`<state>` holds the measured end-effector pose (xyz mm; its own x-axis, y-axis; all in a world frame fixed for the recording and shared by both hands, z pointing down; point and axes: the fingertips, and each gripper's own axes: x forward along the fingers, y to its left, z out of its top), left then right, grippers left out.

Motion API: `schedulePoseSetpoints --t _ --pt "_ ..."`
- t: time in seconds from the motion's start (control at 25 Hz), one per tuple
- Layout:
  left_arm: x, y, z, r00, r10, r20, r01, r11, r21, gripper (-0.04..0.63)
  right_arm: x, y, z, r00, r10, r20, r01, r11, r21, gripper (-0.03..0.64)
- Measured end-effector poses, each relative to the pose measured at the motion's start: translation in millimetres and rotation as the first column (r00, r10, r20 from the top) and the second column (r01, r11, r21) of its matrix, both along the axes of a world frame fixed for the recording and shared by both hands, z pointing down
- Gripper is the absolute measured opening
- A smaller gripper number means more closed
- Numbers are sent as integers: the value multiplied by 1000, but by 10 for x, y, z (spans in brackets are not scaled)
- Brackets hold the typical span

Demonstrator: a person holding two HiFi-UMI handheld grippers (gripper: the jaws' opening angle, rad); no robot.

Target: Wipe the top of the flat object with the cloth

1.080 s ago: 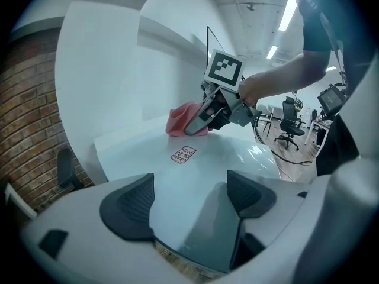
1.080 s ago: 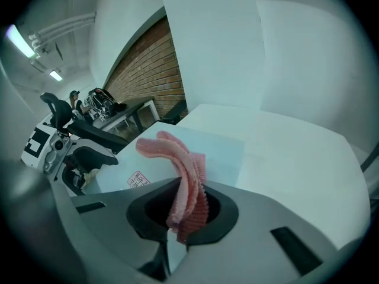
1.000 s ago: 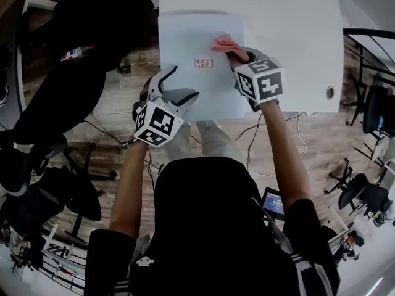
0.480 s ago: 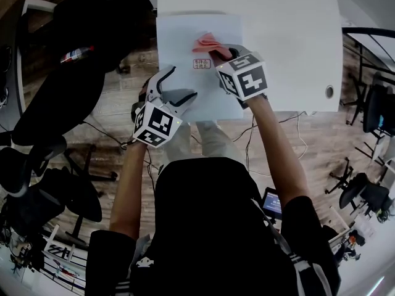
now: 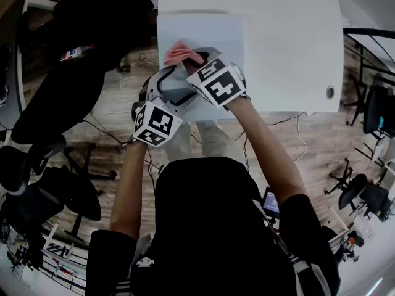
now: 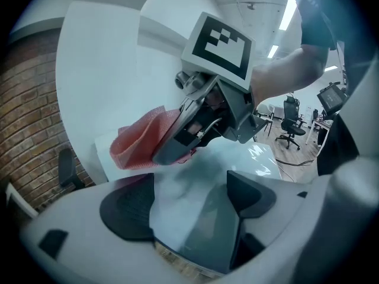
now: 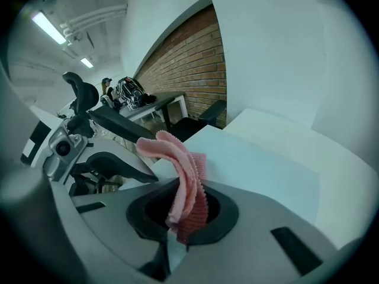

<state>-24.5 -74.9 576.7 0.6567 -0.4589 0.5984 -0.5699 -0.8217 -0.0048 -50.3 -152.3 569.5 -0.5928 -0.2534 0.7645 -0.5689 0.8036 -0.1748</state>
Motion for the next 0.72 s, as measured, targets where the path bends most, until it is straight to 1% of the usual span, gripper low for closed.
schedulePoseSetpoints --t 0.16,0.32,0.48,0.72 --pt "-4 7 -4 1000 0 -2 0 1000 2 376 -2 4 -4 1000 3 13 -3 1000 -15 48" --pt "7 11 -12 1000 2 -4 -2 1000 -1 376 42 -36 -11 1000 14 12 -14 1000 -11 48" --pt "-2 16 -21 1000 4 -5 -4 1000 1 376 134 -150 -27 998 57 10 -57 998 -11 48" --pt "-3 10 -6 1000 4 -7 -4 1000 0 376 456 -404 2 988 155 2 -155 988 1 48"
